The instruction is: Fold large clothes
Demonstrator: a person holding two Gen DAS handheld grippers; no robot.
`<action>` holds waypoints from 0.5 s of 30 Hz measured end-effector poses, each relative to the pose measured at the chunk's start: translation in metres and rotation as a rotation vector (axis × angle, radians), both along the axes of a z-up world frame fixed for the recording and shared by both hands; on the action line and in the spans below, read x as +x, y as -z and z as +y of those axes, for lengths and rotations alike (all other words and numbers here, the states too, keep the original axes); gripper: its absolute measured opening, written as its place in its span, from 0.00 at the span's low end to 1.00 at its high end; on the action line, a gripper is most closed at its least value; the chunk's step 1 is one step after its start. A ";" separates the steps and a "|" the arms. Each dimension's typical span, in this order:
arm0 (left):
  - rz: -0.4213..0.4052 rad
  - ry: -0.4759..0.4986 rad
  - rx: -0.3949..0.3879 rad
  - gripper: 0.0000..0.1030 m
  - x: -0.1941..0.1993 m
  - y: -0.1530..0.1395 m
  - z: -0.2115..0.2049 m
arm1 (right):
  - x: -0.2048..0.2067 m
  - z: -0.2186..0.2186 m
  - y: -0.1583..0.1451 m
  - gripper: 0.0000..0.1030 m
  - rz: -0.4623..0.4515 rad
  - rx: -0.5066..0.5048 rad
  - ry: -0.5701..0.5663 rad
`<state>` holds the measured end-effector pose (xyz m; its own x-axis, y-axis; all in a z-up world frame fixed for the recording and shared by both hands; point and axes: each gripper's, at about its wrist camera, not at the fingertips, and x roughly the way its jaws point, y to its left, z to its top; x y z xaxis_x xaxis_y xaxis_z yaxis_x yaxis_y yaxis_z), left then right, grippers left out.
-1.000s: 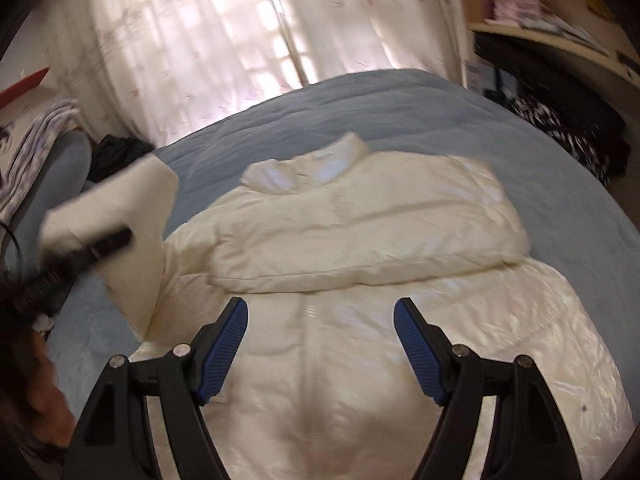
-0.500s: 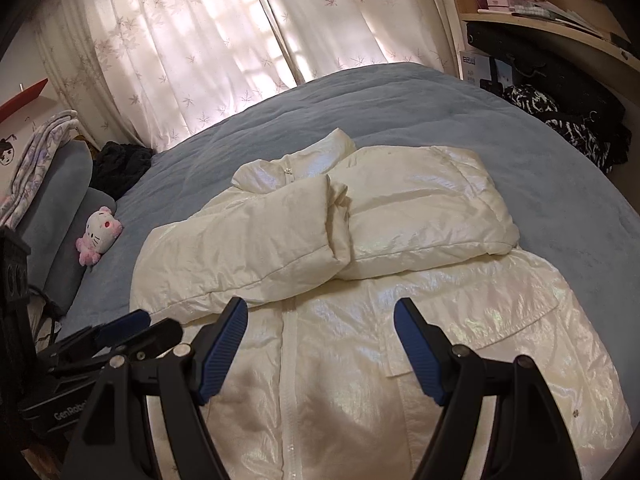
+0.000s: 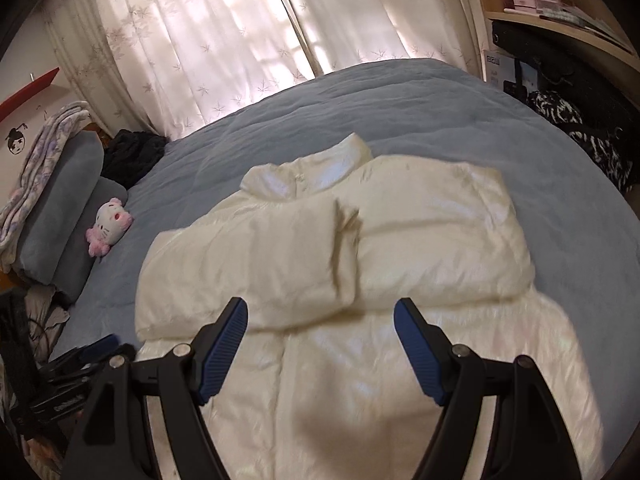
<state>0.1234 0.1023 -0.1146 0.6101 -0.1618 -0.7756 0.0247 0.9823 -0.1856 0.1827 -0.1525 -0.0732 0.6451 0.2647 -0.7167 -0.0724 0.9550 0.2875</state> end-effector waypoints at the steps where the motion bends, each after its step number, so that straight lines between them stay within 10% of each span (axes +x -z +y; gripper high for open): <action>1: -0.001 -0.015 0.002 0.63 0.006 0.000 0.004 | 0.013 -0.002 0.002 0.74 0.012 0.009 -0.006; 12: 0.032 -0.180 0.007 0.63 0.080 0.018 0.051 | 0.115 0.001 0.074 0.73 0.210 0.101 -0.021; 15: 0.053 -0.205 0.013 0.63 0.092 0.027 0.056 | 0.123 0.010 0.087 0.35 0.243 0.143 -0.063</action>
<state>0.2150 0.1579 -0.1413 0.5875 -0.0276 -0.8088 -0.1859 0.9681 -0.1681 0.3061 -0.1429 -0.1606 0.4379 0.4089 -0.8006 -0.0432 0.8991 0.4356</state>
